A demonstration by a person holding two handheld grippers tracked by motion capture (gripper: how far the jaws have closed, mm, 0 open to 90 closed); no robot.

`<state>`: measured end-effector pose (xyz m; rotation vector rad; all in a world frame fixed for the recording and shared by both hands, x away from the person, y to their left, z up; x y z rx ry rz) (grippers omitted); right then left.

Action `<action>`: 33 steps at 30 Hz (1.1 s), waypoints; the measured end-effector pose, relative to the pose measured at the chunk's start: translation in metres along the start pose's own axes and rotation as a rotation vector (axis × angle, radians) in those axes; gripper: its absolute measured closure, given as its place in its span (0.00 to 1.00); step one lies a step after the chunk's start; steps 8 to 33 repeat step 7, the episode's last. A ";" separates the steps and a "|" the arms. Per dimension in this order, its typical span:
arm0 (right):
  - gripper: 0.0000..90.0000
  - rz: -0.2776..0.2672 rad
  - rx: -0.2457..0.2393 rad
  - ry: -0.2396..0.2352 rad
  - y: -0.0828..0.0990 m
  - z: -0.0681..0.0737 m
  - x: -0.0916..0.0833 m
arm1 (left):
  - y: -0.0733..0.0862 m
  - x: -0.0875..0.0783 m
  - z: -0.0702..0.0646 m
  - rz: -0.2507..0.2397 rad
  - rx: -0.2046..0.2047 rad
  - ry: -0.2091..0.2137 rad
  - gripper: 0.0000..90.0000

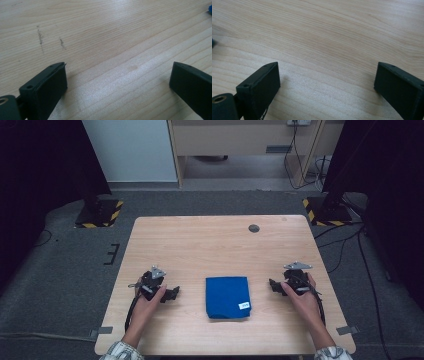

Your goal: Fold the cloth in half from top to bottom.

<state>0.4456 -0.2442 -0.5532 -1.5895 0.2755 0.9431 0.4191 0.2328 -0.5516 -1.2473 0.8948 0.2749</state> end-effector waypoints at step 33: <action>0.07 0.003 -0.017 -0.018 0.002 0.002 -0.002 | 0.000 0.000 0.000 0.001 0.001 0.001 0.00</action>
Point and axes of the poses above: each handheld gripper's, and its own axes: x roughly forward along the jaws, y roughly out of its underside, z roughly to its left, the point moved 2 cm from there along x, roughly forward along the jaws, and after that the axes turned 3 degrees about -y, right-handed, at the moved point
